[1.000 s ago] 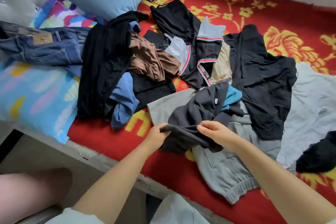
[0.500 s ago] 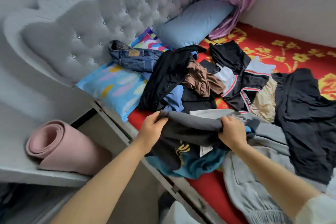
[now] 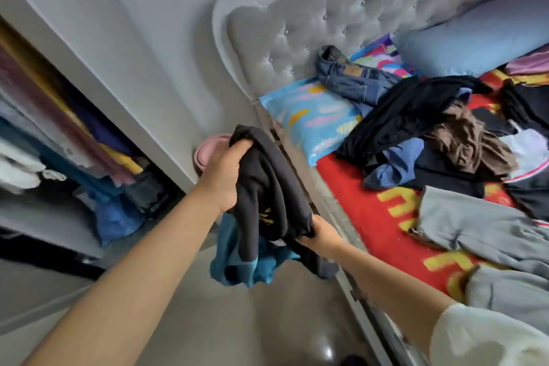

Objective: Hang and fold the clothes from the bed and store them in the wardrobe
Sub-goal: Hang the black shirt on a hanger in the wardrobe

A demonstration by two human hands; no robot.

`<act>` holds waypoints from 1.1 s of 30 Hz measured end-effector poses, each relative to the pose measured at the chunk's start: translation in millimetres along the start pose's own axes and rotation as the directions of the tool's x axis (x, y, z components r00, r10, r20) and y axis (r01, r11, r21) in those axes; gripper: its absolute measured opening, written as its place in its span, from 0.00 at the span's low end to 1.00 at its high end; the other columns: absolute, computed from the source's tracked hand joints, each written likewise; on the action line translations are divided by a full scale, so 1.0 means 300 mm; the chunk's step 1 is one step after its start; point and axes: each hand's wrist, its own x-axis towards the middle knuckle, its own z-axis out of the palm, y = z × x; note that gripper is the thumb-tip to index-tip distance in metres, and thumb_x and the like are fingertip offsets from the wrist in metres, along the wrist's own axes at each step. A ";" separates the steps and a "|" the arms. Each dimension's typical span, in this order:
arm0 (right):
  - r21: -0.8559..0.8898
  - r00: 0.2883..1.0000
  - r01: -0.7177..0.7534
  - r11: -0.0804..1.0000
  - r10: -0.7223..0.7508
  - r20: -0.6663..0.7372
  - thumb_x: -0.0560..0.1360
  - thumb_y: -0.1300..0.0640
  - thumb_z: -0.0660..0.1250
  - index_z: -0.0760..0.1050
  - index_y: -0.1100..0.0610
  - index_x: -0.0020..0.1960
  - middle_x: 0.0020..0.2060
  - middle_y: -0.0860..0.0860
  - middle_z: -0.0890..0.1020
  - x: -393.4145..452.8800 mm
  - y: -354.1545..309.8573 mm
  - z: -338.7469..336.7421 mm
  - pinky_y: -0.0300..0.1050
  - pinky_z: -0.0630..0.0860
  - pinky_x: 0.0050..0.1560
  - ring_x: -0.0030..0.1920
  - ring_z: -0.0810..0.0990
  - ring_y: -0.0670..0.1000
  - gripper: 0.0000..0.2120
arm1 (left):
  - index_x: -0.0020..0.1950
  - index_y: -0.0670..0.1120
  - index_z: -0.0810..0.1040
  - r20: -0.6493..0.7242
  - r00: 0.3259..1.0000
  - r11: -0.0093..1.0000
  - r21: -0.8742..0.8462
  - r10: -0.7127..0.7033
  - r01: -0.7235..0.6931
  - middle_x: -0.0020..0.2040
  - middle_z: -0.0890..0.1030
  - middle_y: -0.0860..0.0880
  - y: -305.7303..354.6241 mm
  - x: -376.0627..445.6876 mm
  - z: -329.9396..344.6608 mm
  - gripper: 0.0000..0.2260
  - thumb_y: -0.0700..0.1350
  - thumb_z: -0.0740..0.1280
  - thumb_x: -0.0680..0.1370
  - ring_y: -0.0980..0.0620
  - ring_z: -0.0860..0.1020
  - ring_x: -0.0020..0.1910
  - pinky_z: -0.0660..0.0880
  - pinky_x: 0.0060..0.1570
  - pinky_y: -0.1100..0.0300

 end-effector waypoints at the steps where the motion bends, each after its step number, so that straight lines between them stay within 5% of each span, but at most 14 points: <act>1: 0.032 0.999 0.011 0.999 -0.009 -0.049 0.73 0.56 0.64 0.72 0.62 0.61 0.56 0.57 0.77 0.017 -0.067 0.031 0.42 0.67 0.52 0.58 0.75 0.54 0.18 | 0.42 0.43 0.75 -0.014 1.000 1.000 -0.006 0.021 -0.021 0.37 0.80 0.46 0.027 -0.011 -0.064 0.10 0.42 0.56 0.80 0.50 0.78 0.38 0.75 0.42 0.58; 3: 0.133 0.993 0.008 0.991 0.008 -0.120 0.75 0.66 0.59 0.75 0.63 0.55 0.46 0.55 0.78 0.046 -0.152 0.053 0.42 0.67 0.44 0.50 0.76 0.51 0.11 | 0.42 0.44 0.75 -0.100 0.993 0.998 -0.003 0.062 -0.063 0.34 0.81 0.48 0.076 -0.023 -0.188 0.10 0.41 0.57 0.80 0.50 0.79 0.37 0.76 0.39 0.59; 6: 0.209 0.985 0.023 0.978 0.013 -0.171 0.73 0.69 0.57 0.75 0.65 0.56 0.45 0.56 0.78 0.073 -0.312 0.059 0.44 0.70 0.43 0.47 0.76 0.53 0.14 | 0.41 0.47 0.74 -0.269 0.955 0.992 0.064 0.122 -0.109 0.35 0.81 0.49 0.159 -0.071 -0.441 0.10 0.42 0.58 0.80 0.52 0.79 0.36 0.76 0.35 0.61; 10: 0.252 0.963 0.141 0.957 -0.074 -0.257 0.67 0.62 0.56 0.76 0.65 0.55 0.34 0.52 0.78 0.058 -0.547 0.033 0.32 0.67 0.29 0.34 0.76 0.43 0.20 | 0.42 0.49 0.73 -0.405 0.900 0.971 0.226 0.164 -0.076 0.47 0.78 0.45 0.204 -0.117 -0.751 0.08 0.46 0.59 0.80 0.47 0.77 0.46 0.75 0.48 0.52; 12: 0.257 0.957 0.191 0.947 -0.123 -0.261 0.67 0.64 0.56 0.77 0.63 0.48 0.24 0.47 0.74 0.036 -0.681 0.032 0.28 0.63 0.23 0.23 0.71 0.39 0.14 | 0.42 0.47 0.73 -0.473 0.859 0.945 0.325 0.197 -0.037 0.48 0.77 0.44 0.222 -0.137 -0.896 0.09 0.48 0.60 0.80 0.43 0.76 0.52 0.73 0.56 0.48; 15: 0.083 0.937 0.309 0.948 -0.288 -0.198 0.60 0.57 0.55 0.73 0.60 0.37 0.25 0.49 0.69 0.004 -0.872 0.060 0.31 0.64 0.26 0.28 0.68 0.45 0.11 | 0.49 0.42 0.73 -0.518 0.805 0.880 0.475 0.290 -0.012 0.46 0.75 0.45 0.263 -0.182 -1.088 0.09 0.47 0.59 0.80 0.42 0.74 0.55 0.69 0.51 0.55; 19: -0.086 0.880 0.428 0.900 -0.437 -0.185 0.61 0.50 0.59 0.74 0.69 0.42 0.32 0.55 0.73 0.021 -1.065 0.104 0.38 0.63 0.33 0.34 0.69 0.51 0.22 | 0.59 0.37 0.74 -0.545 0.775 0.822 0.566 0.319 0.059 0.52 0.75 0.41 0.285 -0.243 -1.279 0.18 0.49 0.57 0.81 0.42 0.73 0.57 0.67 0.49 0.58; 24: -0.302 0.879 0.477 0.825 -0.443 0.179 0.73 0.53 0.69 0.71 0.55 0.45 0.39 0.48 0.74 0.055 -1.248 0.223 0.40 0.66 0.44 0.46 0.72 0.47 0.09 | 0.57 0.40 0.74 -0.503 0.816 0.832 0.552 0.284 0.051 0.50 0.74 0.46 0.342 -0.279 -1.387 0.15 0.50 0.55 0.81 0.47 0.73 0.52 0.66 0.48 0.61; 29: -0.348 0.708 0.706 0.616 -0.601 0.372 0.71 0.51 0.68 0.68 0.54 0.33 0.28 0.44 0.70 0.171 -1.318 0.410 0.31 0.64 0.34 0.32 0.72 0.37 0.13 | 0.57 0.45 0.75 -0.381 0.876 0.802 0.598 0.296 -0.011 0.52 0.77 0.48 0.419 -0.241 -1.481 0.13 0.49 0.55 0.81 0.49 0.75 0.53 0.71 0.54 0.58; 31: -0.233 0.722 0.679 0.696 -0.576 0.382 0.69 0.62 0.70 0.70 0.51 0.36 0.32 0.43 0.74 0.234 -1.347 0.450 0.27 0.66 0.37 0.34 0.74 0.32 0.11 | 0.51 0.48 0.75 -0.393 0.860 0.815 0.578 0.326 -0.045 0.46 0.78 0.52 0.454 -0.214 -1.546 0.10 0.48 0.56 0.81 0.51 0.75 0.49 0.71 0.47 0.62; 33: -0.136 0.720 0.643 0.754 -0.533 0.444 0.63 0.60 0.69 0.74 0.49 0.41 0.36 0.42 0.78 0.320 -1.410 0.494 0.31 0.69 0.41 0.35 0.75 0.34 0.09 | 0.43 0.50 0.75 -0.392 0.837 0.819 0.564 0.382 -0.109 0.41 0.77 0.55 0.497 -0.181 -1.620 0.10 0.45 0.57 0.81 0.56 0.75 0.43 0.70 0.41 0.69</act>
